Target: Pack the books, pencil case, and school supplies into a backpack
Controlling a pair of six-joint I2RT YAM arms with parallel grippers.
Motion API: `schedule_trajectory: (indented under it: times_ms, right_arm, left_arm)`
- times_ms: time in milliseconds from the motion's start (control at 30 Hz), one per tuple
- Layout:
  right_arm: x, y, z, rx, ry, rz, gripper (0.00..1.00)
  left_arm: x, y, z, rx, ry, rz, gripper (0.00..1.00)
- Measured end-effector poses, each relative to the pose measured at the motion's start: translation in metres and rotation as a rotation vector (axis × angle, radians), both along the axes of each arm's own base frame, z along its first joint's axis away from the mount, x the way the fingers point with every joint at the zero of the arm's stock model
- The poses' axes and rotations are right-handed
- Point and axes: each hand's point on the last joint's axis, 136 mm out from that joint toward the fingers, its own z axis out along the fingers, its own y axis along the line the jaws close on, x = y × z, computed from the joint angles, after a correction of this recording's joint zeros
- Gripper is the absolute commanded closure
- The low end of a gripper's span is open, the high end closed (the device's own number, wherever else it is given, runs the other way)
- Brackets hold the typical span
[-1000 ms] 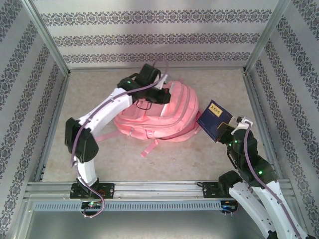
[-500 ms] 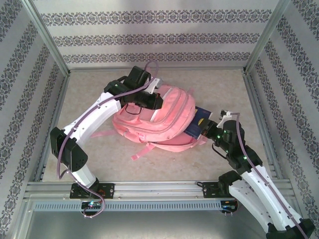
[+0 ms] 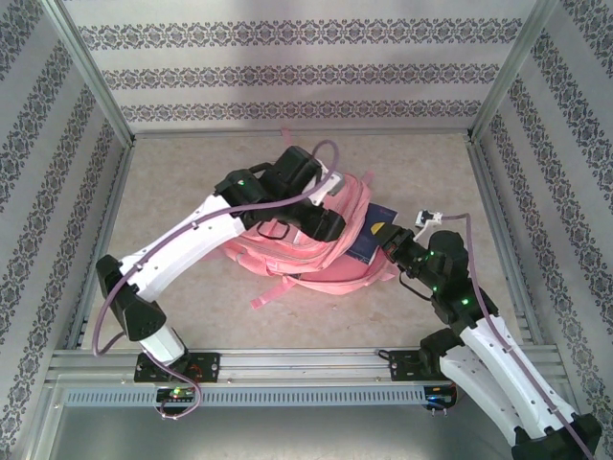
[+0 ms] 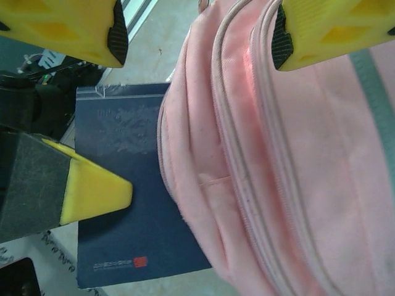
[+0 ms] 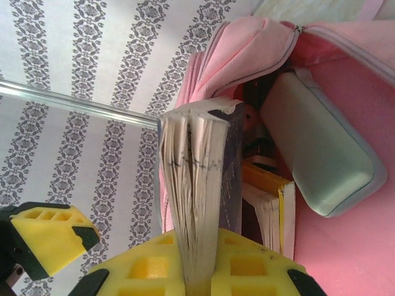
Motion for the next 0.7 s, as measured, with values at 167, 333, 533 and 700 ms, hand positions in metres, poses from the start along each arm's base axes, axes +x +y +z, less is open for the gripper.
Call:
schedule_trajectory:
  times_ms: [167,333,533,700]
  right_arm:
    - [-0.002,0.006,0.001,0.022,-0.002,0.016,1.0]
    - [-0.003,0.008,0.002,0.026,-0.003,0.022,1.0]
    - [-0.002,0.007,-0.001,0.032,0.007,0.009,1.0]
    - [-0.006,0.008,0.001,0.024,-0.004,0.019,1.0]
  left_arm:
    - [0.012,-0.021,-0.029,0.088,-0.012,0.005,0.35]
    - [0.021,-0.033,-0.051,0.153,-0.024,0.011,0.36]
    - [0.026,-0.042,-0.049,0.213,-0.088,0.013,0.74]
    - [0.029,-0.042,-0.048,0.234,-0.124,0.01,1.0]
